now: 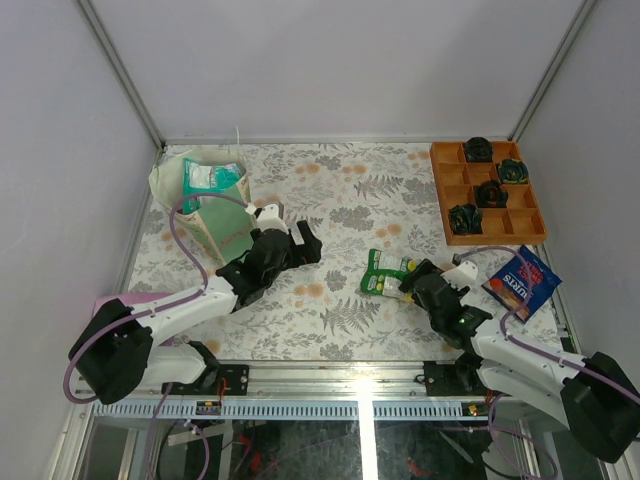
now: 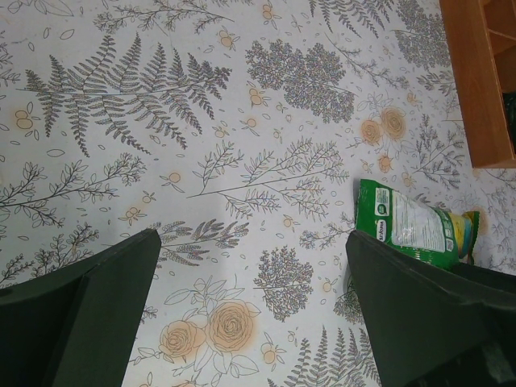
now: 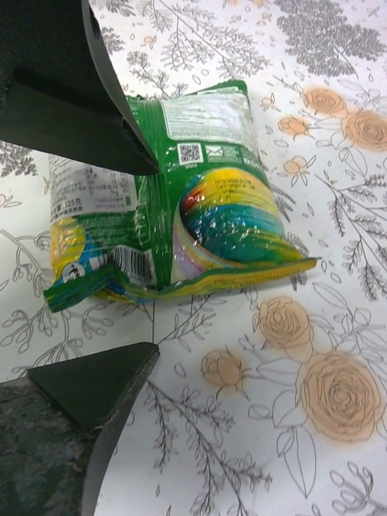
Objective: Place the snacks into the paper bag
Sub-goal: Pick up the snack from the center of the board.
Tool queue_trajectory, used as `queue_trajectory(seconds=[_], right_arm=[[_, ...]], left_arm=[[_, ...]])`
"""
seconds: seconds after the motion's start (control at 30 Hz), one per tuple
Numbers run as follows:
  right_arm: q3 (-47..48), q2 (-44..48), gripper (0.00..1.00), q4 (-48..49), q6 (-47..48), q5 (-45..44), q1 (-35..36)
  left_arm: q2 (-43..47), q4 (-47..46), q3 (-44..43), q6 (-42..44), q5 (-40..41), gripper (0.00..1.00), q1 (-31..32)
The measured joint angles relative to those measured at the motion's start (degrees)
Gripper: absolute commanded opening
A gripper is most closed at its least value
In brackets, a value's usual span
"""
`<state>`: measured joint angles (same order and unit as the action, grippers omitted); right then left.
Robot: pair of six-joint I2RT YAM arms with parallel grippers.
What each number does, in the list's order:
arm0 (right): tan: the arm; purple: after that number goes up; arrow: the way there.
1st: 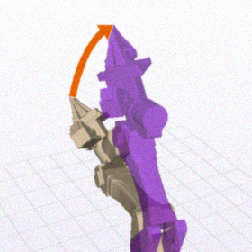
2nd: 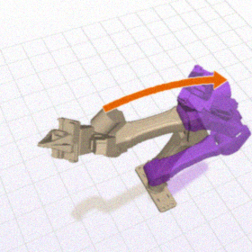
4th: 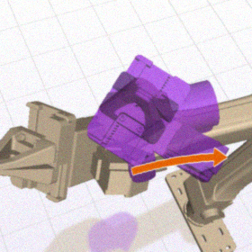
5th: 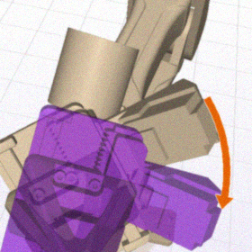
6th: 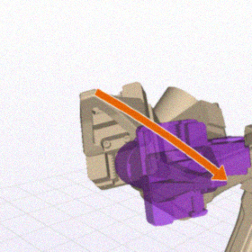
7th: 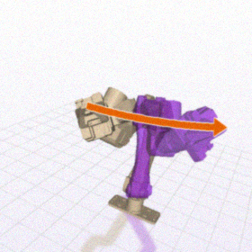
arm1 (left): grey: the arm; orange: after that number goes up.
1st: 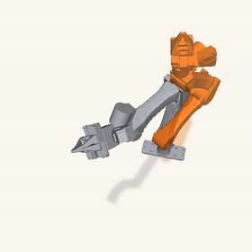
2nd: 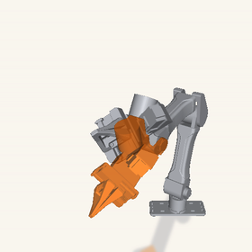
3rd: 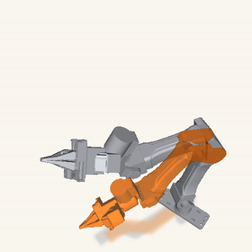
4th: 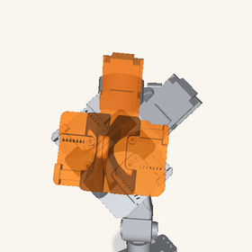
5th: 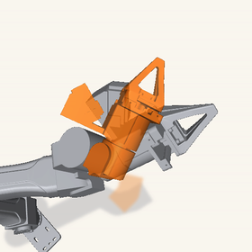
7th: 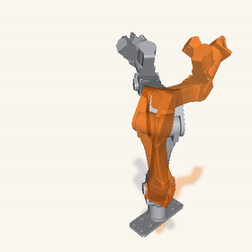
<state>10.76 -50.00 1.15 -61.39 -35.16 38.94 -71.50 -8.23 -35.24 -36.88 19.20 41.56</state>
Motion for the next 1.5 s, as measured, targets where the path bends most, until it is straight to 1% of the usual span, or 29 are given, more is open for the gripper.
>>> queue_trajectory(seconds=[0.17,0.37,0.5,0.6,0.67,0.73,0.83,0.97,1.0,1.07,1.13,1.33,1.5], right_arm=[[-0.1,-3.5,0.91,5.8,0.5,0.7,-0.2],[-0.1,-6.1,0.9,10.2,1.3,2.3,-0.4],[0.1,-8.5,0.87,13.1,2.2,2.9,-0.4],[0.4,-11.1,0.79,15.9,2.9,3.3,-0.5],[0.5,-13.0,0.68,18.2,3.1,3.4,-0.5],[0.6,-14.6,0.6,19.9,3.3,4.2,-0.5],[0.6,-15.9,0.44,21.1,3.1,5.6,-0.5],[0.5,-16.1,0.26,20.5,3.1,7.1,-0.6],[0.5,-16.0,0.23,20.2,3.1,7.5,-0.6],[0.5,-15.6,0.15,19.5,3.1,7.9,-0.6],[0.5,-14.5,0.01,18.6,3.2,8.2,-0.6],[0.6,-11.6,0.0,15.5,4.3,9.1,-0.6],[2.0,-7.2,0.0,9.8,6.5,9.8,-0.6]], left_arm=[[0.0,0.0,0.0,0.0,0.0,1.0,0.0],[0.0,0.0,0.0,0.0,0.0,1.0,0.0],[0.0,0.0,0.0,0.0,0.0,1.0,0.0],[0.0,0.0,0.0,0.0,0.0,1.0,0.0],[0.0,0.0,0.0,0.0,0.0,1.0,0.0],[0.0,0.0,0.0,0.0,0.0,1.0,0.0],[0.0,0.0,0.0,0.0,0.0,1.0,0.0],[0.0,0.0,0.0,0.0,0.0,1.0,0.0],[0.0,0.0,0.0,0.0,0.0,1.0,0.0],[0.0,0.0,0.0,0.0,0.0,1.0,0.0],[0.0,0.0,0.0,0.0,0.0,1.0,0.0],[0.0,0.0,0.0,0.0,0.0,1.0,0.0],[0.0,0.0,0.0,0.0,0.0,1.0,-0.1]])
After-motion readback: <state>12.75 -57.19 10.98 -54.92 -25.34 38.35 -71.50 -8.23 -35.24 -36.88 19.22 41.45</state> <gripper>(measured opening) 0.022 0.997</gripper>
